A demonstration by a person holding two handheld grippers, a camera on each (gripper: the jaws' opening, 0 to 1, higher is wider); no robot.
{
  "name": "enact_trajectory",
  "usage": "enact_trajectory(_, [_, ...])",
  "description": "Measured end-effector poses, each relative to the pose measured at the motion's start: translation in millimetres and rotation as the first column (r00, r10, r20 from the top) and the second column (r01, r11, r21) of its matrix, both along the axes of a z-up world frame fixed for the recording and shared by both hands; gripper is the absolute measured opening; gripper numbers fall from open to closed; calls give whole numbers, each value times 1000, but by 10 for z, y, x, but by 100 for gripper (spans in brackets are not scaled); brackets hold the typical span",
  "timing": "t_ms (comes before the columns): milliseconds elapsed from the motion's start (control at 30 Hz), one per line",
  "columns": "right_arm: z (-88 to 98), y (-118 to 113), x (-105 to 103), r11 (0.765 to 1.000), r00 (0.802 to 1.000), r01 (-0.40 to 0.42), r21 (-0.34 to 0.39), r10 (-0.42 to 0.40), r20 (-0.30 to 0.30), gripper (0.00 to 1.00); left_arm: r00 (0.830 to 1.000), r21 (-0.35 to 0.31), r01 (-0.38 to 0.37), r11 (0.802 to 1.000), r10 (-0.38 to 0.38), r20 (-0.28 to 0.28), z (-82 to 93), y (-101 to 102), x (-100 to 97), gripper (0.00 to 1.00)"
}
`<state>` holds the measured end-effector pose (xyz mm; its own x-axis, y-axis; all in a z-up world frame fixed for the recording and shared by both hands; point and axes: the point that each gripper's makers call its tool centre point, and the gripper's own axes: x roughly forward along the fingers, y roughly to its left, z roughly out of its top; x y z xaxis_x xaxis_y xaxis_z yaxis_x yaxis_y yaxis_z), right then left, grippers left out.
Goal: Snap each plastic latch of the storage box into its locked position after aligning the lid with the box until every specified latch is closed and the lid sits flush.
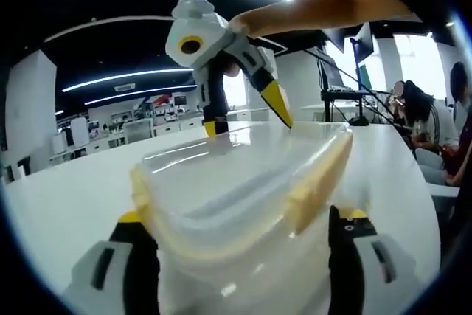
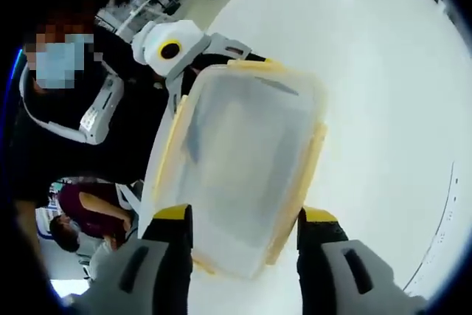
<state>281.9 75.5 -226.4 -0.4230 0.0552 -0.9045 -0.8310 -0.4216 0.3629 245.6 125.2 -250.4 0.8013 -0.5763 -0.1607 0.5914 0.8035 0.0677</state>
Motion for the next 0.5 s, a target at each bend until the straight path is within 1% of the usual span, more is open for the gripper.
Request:
enact_trajectory(67, [-6, 11, -31, 999, 1000, -4, 34, 4, 2, 58, 1000, -51, 14, 999, -14, -4, 40, -2, -9, 98])
enact_trajectory(167, [-6, 10, -46, 998, 1000, 18, 67, -18, -3, 59, 999, -62, 34, 998, -34, -7, 43, 6, -28, 100])
enact_trajectory(300, [-14, 15, -89, 992, 999, 32, 124, -32, -1, 63, 999, -50, 53, 997, -53, -8, 30, -3, -49, 100])
enact_trajectory(400, [-2, 67, -124, 979, 999, 27, 202, -30, 12, 67, 998, -59, 63, 996, -64, -18, 33, 4, -84, 100])
enact_trajectory(467, [0, 69, -167, 971, 999, 38, 238, -44, 20, 71, 997, -76, 67, 995, -68, -21, 53, 11, -103, 100])
enact_trajectory(500, [6, 85, -185, 963, 998, 44, 268, -52, 25, 72, 997, -84, 68, 994, -70, -20, 63, 10, -118, 100])
